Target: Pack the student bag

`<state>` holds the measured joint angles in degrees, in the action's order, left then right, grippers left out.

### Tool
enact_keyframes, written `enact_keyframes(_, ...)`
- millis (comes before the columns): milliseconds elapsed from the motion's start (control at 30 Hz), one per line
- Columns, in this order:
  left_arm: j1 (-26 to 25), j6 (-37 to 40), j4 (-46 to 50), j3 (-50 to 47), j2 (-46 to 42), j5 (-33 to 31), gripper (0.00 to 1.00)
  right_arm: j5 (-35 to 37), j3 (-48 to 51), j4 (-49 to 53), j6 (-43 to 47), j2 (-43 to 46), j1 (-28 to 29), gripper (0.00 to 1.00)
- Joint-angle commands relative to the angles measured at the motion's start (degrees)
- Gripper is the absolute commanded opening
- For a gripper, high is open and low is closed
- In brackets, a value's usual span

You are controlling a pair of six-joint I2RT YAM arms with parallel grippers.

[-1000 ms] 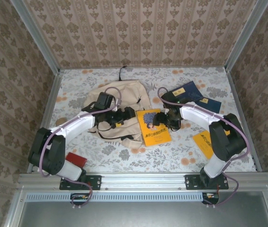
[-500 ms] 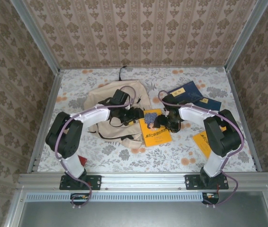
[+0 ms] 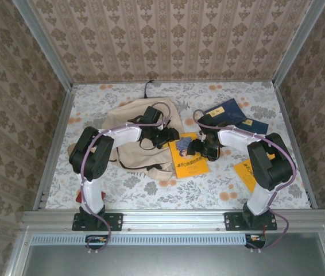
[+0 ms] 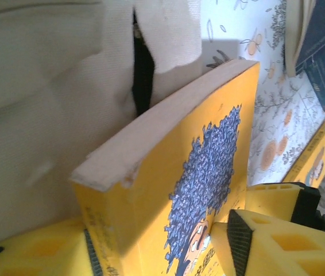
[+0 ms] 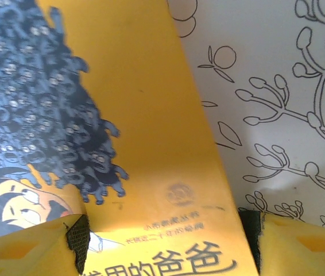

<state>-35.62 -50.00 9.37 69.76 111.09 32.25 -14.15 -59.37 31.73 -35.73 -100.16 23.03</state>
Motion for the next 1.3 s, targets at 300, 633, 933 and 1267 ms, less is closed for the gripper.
enact_keyframes(300, -0.4, 3.2, -0.4, 1.8, -3.7, 2.9, 0.18, -3.6, 2.6, -2.9, 2.1, 6.1, -2.4, 0.75)
enact_keyframes(633, 0.9, 2.6, 1.0, 0.4, -16.2, -2.6, 0.0, -7.1, 7.4, -5.5, -2.5, 24.4, -4.4, 0.9)
enact_keyframes(933, 5.2, -10.3, -4.8, -3.8, -30.8, -8.4, 0.0, -13.7, 15.3, -22.2, -18.8, 39.0, -4.8, 1.0)
enact_keyframes(1267, 7.9, -23.3, -12.0, -6.9, -37.9, -13.6, 0.0, -21.6, 21.3, -57.1, -46.6, 30.6, -4.4, 1.0)
